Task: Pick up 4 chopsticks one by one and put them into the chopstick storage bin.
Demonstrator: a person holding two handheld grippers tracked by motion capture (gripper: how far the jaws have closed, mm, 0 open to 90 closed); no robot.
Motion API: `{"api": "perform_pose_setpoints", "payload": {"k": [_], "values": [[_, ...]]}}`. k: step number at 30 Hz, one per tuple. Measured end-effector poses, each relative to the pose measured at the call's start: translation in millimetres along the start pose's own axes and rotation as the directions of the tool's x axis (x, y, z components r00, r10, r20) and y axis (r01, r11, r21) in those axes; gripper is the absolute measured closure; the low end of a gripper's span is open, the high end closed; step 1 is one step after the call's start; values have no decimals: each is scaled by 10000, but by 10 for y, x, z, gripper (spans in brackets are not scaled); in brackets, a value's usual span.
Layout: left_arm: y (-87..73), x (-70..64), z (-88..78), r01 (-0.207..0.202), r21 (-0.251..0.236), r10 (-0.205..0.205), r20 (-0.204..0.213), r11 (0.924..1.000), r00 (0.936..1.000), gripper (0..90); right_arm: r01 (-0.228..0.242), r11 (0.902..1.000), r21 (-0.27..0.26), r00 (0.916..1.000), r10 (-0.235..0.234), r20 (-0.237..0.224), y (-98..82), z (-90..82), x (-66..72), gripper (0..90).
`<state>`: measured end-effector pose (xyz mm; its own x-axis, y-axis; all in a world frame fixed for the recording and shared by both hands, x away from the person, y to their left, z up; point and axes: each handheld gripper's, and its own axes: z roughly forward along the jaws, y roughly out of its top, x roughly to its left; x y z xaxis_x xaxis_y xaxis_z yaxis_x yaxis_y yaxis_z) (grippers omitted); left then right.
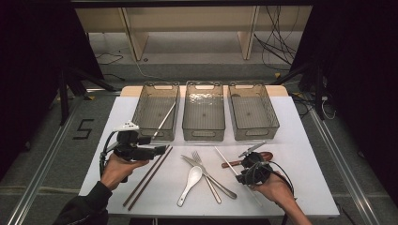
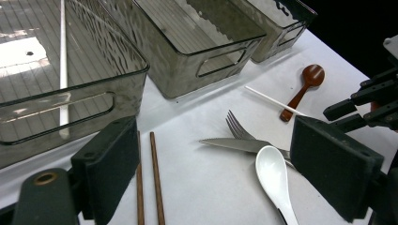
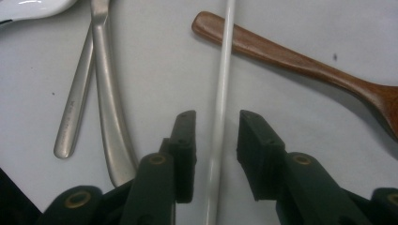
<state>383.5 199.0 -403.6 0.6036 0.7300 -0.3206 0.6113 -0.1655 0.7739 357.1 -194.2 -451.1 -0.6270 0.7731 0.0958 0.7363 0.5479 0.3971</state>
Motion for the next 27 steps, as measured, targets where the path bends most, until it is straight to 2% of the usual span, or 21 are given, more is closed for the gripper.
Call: {"api": "perform_pose_setpoints", "payload": {"k": [7, 16, 20, 27], "values": [[-51, -34, -46, -76, -1, 76, -38, 10000, 10000, 156, 14, 9995, 300, 10000, -12, -66, 1, 26, 2, 726], [-104, -61, -76, -85, 31, 85, -56, 10000, 9999, 155, 293, 9967, 763, 9993, -309, 207, 7, 78, 42, 773], [-128, -86, -87, -132, 32, 132, -38, 9999, 9999, 155, 534, 9939, 963, 9970, -585, 506, 19, 109, 69, 815], [-153, -125, -86, -261, 100, 261, 7, 9996, 9997, 155, 526, 9931, 1050, 9969, -584, 525, 34, 114, 56, 849]]}}
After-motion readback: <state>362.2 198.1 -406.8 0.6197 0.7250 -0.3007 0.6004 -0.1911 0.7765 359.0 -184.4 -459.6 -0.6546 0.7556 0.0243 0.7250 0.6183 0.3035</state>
